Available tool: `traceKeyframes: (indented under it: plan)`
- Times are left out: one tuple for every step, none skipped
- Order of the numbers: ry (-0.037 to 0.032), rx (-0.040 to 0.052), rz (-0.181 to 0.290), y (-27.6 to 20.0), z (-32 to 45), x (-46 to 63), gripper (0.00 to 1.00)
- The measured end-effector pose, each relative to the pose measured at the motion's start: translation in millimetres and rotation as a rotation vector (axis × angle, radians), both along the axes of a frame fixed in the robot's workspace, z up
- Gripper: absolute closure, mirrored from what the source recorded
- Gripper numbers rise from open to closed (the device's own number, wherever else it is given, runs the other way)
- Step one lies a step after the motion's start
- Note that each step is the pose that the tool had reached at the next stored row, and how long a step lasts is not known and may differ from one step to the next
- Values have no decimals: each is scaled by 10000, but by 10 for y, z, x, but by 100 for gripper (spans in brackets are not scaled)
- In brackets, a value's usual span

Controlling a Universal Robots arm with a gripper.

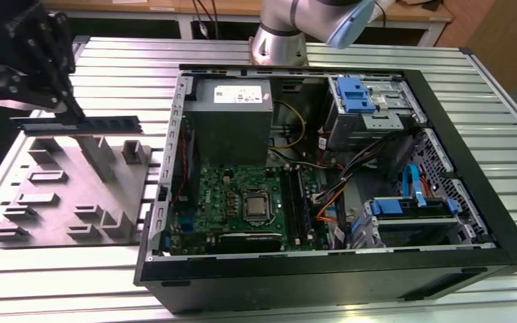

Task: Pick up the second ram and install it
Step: 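Pick up the second ram and move it above second insertion slot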

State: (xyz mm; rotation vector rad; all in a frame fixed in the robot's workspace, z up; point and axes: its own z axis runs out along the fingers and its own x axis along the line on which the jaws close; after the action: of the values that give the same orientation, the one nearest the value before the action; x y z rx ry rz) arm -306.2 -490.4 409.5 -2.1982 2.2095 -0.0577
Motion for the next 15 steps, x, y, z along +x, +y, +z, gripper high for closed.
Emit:
traceKeyframes:
  plan:
    - [0,0,0,0,0,44,89]
    - [-1,1,-1,0,-1,88,89]
    - [0,0,0,0,-1,134,89]
    - [0,0,0,0,-1,178,89]
    - [0,0,1,0,-2,222,89]
    - [0,0,0,0,-2,266,89]
    - [0,0,-1,0,-2,313,89]
    - [0,0,-1,0,-2,357,89]
    - [0,0,0,0,-3,402,89]
    - [0,0,0,0,-3,447,89]
    - [0,0,1,0,-4,492,89]
    - [0,0,-1,0,-4,541,89]
    - [1,-1,-1,0,-4,584,89]
    - [0,0,0,0,-5,631,89]
    - [0,0,0,0,-6,676,89]
